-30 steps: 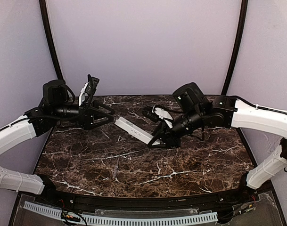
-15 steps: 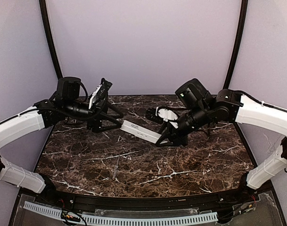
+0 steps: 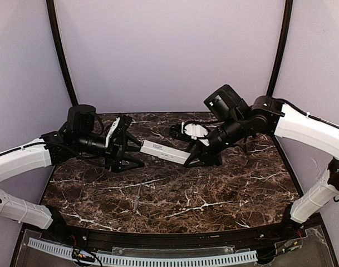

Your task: Unload the batteries from the remote control

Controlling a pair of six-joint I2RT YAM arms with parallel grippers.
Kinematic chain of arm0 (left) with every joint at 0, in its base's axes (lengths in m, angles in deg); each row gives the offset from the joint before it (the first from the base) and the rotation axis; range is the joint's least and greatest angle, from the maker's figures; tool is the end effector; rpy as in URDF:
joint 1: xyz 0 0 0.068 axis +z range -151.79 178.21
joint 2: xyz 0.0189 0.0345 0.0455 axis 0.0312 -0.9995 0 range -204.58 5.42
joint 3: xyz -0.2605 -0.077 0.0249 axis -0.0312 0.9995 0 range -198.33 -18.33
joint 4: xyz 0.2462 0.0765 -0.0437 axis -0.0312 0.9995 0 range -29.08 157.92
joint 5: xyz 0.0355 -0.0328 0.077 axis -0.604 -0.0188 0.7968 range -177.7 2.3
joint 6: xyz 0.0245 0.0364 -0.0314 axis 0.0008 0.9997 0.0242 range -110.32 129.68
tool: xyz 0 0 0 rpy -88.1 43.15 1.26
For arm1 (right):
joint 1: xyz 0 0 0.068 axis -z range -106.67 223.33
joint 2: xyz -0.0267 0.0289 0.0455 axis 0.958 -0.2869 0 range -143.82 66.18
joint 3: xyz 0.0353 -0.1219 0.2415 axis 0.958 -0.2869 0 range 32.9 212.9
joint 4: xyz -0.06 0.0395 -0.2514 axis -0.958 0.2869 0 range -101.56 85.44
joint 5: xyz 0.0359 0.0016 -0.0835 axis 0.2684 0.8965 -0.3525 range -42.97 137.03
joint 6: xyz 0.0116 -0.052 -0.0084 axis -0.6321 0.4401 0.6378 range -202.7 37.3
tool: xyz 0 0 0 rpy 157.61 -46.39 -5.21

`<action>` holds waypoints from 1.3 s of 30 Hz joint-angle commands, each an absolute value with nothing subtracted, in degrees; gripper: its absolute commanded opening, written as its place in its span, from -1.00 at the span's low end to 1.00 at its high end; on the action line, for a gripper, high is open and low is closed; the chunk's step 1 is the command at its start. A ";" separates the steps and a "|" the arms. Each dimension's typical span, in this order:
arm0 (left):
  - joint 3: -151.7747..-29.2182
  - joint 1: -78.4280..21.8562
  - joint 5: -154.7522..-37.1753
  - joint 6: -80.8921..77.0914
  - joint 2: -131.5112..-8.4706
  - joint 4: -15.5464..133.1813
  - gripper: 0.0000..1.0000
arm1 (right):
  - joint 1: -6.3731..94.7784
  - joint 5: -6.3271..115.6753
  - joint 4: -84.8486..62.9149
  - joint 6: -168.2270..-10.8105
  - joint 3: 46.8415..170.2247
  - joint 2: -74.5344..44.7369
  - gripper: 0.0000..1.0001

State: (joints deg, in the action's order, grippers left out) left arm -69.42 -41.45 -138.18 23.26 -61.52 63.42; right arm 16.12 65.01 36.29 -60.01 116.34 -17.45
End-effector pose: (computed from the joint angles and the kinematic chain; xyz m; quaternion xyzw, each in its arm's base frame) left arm 0.1829 -0.1874 0.3168 0.5517 0.5438 -0.4563 0.4379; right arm 0.1576 0.2648 0.3549 -0.6351 0.6711 0.2442 0.2944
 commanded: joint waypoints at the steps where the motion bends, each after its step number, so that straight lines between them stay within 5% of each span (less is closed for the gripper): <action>1: -67.67 -41.60 -136.52 27.20 -58.51 61.15 0.29 | 16.47 67.63 37.93 -57.94 119.98 -20.57 -1.00; 13: -67.01 -41.76 -136.69 26.83 -58.90 59.45 0.14 | 16.41 68.53 38.85 -56.84 123.16 -24.27 -1.00; 29: -67.95 -41.78 -135.43 25.15 -61.63 60.00 0.26 | 16.46 67.73 37.59 -56.86 121.07 -22.35 -1.00; 35: -68.22 -41.75 -136.57 24.54 -62.58 59.79 0.09 | 16.47 67.04 37.18 -56.78 120.50 -22.11 -1.00; 39: -68.40 -41.78 -137.11 24.68 -62.69 59.59 -0.27 | 16.50 67.14 36.83 -56.86 120.13 -21.73 -1.00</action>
State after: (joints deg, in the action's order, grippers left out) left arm -68.02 -41.56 -135.73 24.64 -62.72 60.21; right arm 16.12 66.82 38.89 -57.27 120.86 -23.99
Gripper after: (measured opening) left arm 0.413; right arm 0.285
